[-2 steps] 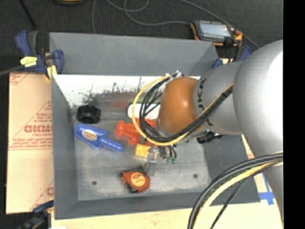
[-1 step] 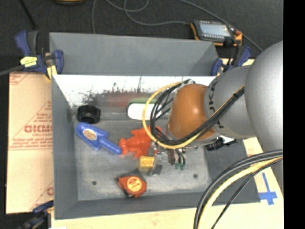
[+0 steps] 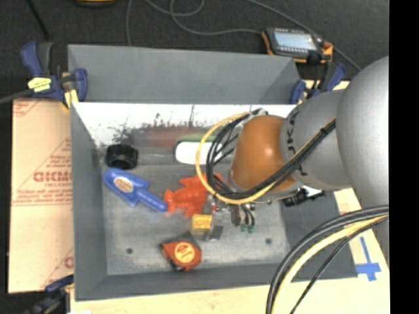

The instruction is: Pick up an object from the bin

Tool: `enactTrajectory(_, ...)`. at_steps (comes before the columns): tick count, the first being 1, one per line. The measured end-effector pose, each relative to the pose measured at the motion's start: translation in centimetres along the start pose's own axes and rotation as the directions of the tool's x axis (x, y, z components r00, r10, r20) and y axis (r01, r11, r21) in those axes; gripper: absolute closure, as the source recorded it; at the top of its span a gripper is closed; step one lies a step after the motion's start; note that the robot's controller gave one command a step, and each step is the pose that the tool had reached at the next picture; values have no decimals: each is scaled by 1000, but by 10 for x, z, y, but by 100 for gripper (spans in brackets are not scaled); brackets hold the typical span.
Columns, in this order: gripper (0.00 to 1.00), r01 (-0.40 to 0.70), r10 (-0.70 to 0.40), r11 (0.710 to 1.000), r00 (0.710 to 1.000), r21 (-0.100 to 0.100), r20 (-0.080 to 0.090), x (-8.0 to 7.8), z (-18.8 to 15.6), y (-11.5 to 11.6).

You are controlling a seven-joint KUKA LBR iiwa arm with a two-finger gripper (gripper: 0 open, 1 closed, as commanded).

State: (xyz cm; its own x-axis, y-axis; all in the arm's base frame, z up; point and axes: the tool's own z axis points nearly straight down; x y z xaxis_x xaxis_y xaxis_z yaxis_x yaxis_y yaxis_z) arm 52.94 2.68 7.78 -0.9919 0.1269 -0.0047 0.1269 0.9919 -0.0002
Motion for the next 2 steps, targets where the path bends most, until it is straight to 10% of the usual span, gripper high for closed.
enactTrajectory(2,100,-4,4,1000,1000,1,-8,30,-112,-1)
